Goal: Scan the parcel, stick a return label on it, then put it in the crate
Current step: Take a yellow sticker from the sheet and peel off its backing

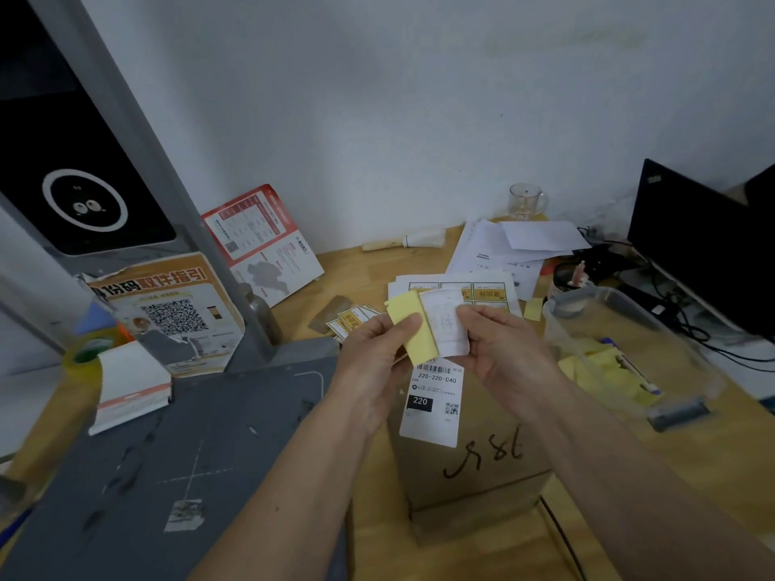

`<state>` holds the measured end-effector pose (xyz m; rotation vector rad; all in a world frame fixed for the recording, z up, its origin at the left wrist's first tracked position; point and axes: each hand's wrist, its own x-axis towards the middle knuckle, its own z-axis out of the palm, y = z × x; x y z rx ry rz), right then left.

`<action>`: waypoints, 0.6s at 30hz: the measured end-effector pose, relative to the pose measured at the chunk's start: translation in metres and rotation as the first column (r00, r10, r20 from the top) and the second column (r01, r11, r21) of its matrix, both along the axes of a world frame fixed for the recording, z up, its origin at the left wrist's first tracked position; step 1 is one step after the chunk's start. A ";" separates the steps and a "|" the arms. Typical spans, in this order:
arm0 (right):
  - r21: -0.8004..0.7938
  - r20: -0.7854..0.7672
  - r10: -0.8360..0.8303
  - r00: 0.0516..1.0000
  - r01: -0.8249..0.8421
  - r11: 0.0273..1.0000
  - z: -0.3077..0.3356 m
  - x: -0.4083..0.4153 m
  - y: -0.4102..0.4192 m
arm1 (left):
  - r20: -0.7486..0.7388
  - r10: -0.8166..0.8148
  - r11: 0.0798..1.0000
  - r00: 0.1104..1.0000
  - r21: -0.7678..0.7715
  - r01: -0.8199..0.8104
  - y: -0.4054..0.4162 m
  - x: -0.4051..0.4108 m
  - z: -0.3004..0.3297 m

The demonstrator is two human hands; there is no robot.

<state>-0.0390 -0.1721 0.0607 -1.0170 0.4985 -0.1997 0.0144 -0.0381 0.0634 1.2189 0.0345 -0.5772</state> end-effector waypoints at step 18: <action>0.119 -0.038 -0.043 0.998 0.047 0.992 0.005 -0.030 -0.185 | -0.136 0.133 0.986 0.982 0.116 -0.118 -0.180 -0.021 -0.008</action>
